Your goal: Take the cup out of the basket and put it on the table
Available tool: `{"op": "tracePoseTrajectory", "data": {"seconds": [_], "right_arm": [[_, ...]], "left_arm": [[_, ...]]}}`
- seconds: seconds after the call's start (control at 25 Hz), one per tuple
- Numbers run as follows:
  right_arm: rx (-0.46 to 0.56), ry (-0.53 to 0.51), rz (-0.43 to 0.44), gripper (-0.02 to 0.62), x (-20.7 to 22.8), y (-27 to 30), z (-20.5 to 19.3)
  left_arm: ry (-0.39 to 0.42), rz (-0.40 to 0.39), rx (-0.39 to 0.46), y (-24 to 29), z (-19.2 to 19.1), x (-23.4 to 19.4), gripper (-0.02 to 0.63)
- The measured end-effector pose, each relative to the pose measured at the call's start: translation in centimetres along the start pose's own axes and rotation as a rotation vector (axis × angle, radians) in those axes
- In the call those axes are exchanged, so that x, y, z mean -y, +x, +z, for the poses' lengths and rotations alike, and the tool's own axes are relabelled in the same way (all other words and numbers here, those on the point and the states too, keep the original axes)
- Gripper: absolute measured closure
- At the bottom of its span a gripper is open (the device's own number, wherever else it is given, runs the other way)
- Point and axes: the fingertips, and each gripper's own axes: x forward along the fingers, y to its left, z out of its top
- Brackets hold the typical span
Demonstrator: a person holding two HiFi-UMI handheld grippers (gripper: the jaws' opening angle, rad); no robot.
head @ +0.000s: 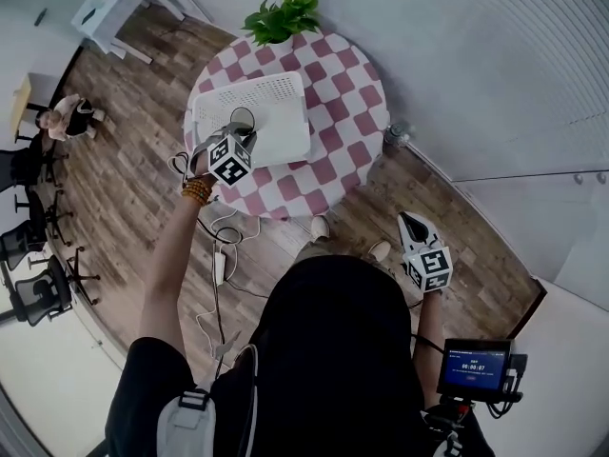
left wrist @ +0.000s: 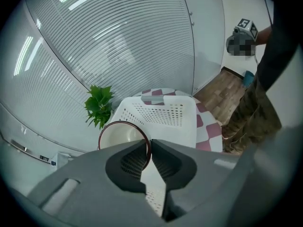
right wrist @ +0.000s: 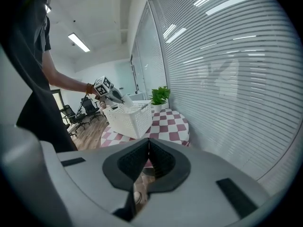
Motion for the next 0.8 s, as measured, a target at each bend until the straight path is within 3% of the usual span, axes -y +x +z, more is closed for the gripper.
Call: {"op": "tracePoseTrajectory", "data": {"seconds": [0.4,0.8], "right_arm": [[-0.007,-0.056,0.08,0.586,-0.7,0.4,0.5],[-0.004,-0.094,0.157,0.585,-2.1,0.7,0.6]], "left_arm": [[-0.02,0.072,0.05,-4.5,0.5,2.8,0.571],[-0.089,0.106,0.057,-8.3,-1.1,6.5,0.571]]}}
